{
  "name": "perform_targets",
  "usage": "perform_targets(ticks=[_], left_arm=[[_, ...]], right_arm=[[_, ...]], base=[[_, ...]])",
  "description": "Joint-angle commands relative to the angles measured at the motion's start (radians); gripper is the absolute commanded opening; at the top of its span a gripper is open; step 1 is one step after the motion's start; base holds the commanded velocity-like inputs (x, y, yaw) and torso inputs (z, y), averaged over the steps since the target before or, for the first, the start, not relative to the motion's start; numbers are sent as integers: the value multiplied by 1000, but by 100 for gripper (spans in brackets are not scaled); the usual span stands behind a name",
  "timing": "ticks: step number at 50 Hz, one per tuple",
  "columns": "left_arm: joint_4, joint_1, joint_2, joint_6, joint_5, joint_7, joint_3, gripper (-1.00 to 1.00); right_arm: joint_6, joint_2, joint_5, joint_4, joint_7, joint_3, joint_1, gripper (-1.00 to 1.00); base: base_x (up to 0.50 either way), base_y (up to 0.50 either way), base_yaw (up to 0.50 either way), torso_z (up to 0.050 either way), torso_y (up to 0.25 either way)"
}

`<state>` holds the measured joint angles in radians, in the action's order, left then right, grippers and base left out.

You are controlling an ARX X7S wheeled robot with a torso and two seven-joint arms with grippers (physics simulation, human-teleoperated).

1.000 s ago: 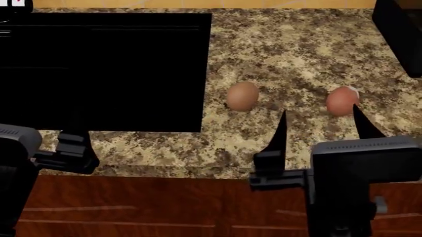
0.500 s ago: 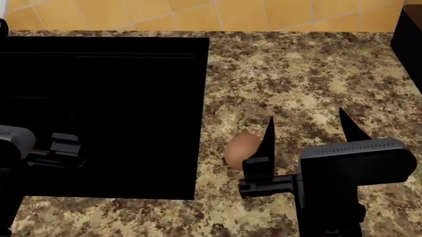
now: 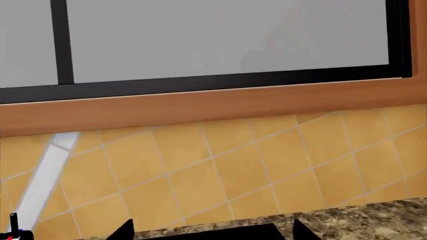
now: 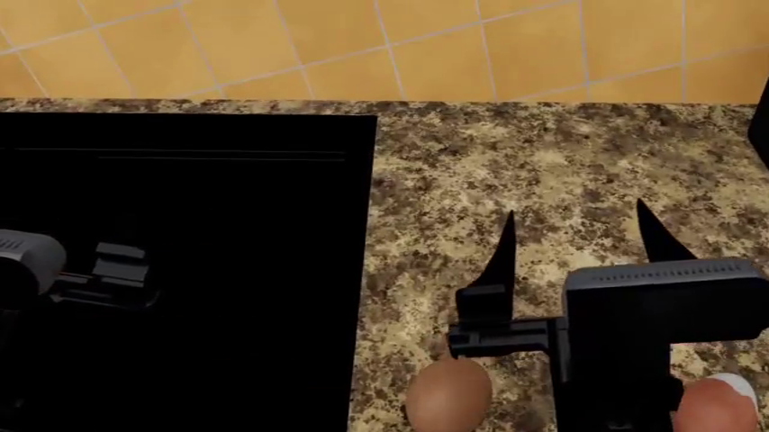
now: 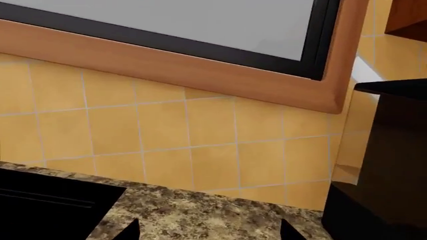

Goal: Place the eggs and milk next to the bowl.

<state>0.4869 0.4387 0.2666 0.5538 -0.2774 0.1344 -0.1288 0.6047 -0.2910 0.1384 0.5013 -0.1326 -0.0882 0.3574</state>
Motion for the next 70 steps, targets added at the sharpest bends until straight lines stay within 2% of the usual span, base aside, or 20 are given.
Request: perform_targets(ticks=[1, 6, 12, 14, 15, 20, 21, 34, 44, 50, 53, 57, 60, 70], left_arm=[[-28, 9, -17, -35, 27, -13, 20, 100], [-39, 9, -16, -44, 26, -15, 17, 100], [-41, 7, -18, -48, 26, -10, 13, 100], [-36, 6, -16, -47, 25, -8, 14, 100], [-34, 3, -14, -48, 25, -7, 16, 100], [-26, -6, -10, -51, 21, -3, 22, 100], [-23, -7, -9, -50, 19, -3, 24, 100], [-35, -13, -5, -69, 16, 0, 24, 100], [-44, -21, -3, -84, 12, 1, 24, 100], [-43, -23, -2, -88, 4, 1, 29, 100], [-39, -26, 0, -89, 2, 3, 30, 100], [-37, -29, 2, -90, 1, 5, 29, 100], [-36, -30, 3, -91, -1, 6, 28, 100], [-41, -31, 5, -92, -1, 11, 19, 100]], right_arm=[[5, 16, -11, 0, 19, 25, 9, 100], [26, 19, -11, 4, 8, 26, 15, 100], [194, 43, 3, 68, -35, 34, 43, 100], [298, 62, -11, 87, -81, 29, 66, 100], [321, 108, 38, 102, -77, 77, 64, 100], [476, 173, 26, 165, -171, 98, 91, 100], [563, 189, 24, 180, -197, 99, 109, 100], [841, 226, -77, 262, -413, 66, 162, 100], [942, 230, -102, 289, -476, 52, 170, 100], [966, 251, -70, 285, -505, 87, 165, 100], [966, 235, 20, 283, -577, 111, 157, 100], [966, 194, 309, 262, -778, 173, 151, 100], [965, 170, 457, 243, -883, 201, 152, 100], [929, 161, 518, 217, -916, 222, 116, 100]], base=[[0, 0, 0, 0, 0], [0, 0, 0, 0, 0], [0, 0, 0, 0, 0], [0, 0, 0, 0, 0], [0, 0, 0, 0, 0], [0, 0, 0, 0, 0], [0, 0, 0, 0, 0], [0, 0, 0, 0, 0], [0, 0, 0, 0, 0], [0, 0, 0, 0, 0], [0, 0, 0, 0, 0], [0, 0, 0, 0, 0], [0, 0, 0, 0, 0], [0, 0, 0, 0, 0]])
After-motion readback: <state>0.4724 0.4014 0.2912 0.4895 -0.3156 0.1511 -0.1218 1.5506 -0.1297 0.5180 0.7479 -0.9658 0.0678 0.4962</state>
